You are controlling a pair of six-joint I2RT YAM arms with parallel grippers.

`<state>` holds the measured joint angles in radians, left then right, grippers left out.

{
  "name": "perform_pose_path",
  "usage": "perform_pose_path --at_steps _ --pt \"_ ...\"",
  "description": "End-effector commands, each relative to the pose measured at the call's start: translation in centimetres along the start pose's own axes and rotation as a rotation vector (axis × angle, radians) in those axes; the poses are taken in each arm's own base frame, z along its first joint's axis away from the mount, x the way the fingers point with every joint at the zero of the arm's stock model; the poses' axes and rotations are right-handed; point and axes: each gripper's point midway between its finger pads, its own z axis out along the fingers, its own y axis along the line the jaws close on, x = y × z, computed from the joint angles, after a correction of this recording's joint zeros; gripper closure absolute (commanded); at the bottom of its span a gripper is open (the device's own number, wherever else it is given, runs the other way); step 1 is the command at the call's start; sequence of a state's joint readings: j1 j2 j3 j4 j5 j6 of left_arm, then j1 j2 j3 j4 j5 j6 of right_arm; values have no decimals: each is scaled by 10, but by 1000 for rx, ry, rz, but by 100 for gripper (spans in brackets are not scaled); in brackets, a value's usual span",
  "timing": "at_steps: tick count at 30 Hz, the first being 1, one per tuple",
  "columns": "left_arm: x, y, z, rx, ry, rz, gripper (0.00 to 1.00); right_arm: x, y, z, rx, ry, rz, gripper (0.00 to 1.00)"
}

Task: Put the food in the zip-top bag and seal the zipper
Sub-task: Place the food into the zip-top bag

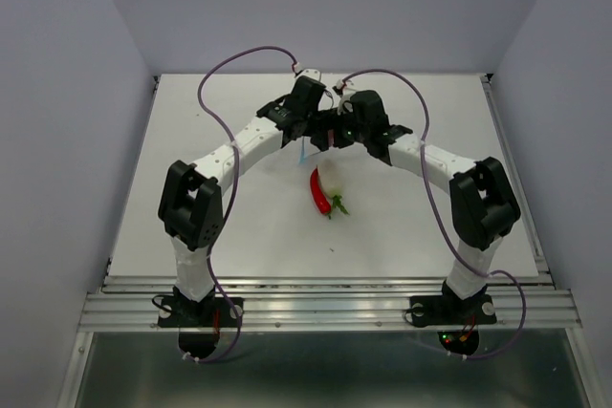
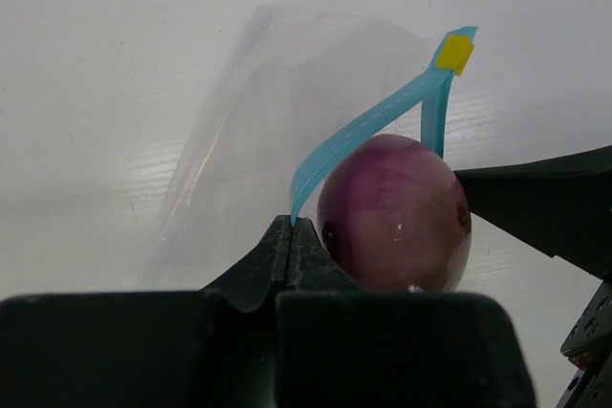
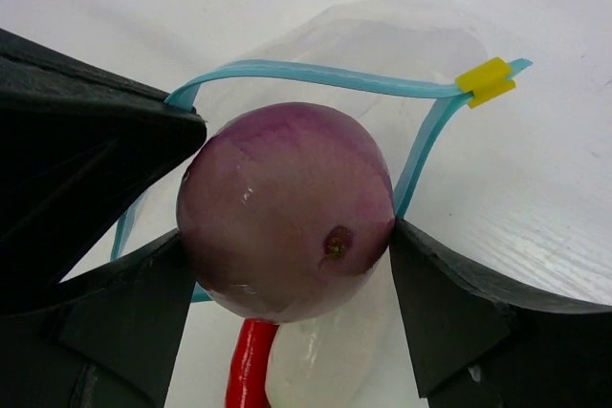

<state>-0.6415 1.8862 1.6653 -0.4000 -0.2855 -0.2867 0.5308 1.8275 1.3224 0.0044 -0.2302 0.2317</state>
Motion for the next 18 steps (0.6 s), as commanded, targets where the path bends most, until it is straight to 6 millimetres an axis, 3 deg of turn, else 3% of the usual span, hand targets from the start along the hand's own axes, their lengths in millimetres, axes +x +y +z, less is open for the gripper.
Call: perform_pose_path --at_steps 1,6,14,18 --pt "-43 -9 -36 55 -111 -34 100 -30 9 -4 10 -44 -41 14" --pt "-41 -5 -34 35 -109 -32 100 -35 9 -11 29 -41 -42 0" --pt "-39 -2 -32 34 -102 -33 100 -40 11 -20 32 -57 -42 0" --pt "-37 1 -30 31 -100 -38 100 -50 23 -36 -1 -86 -41 0"
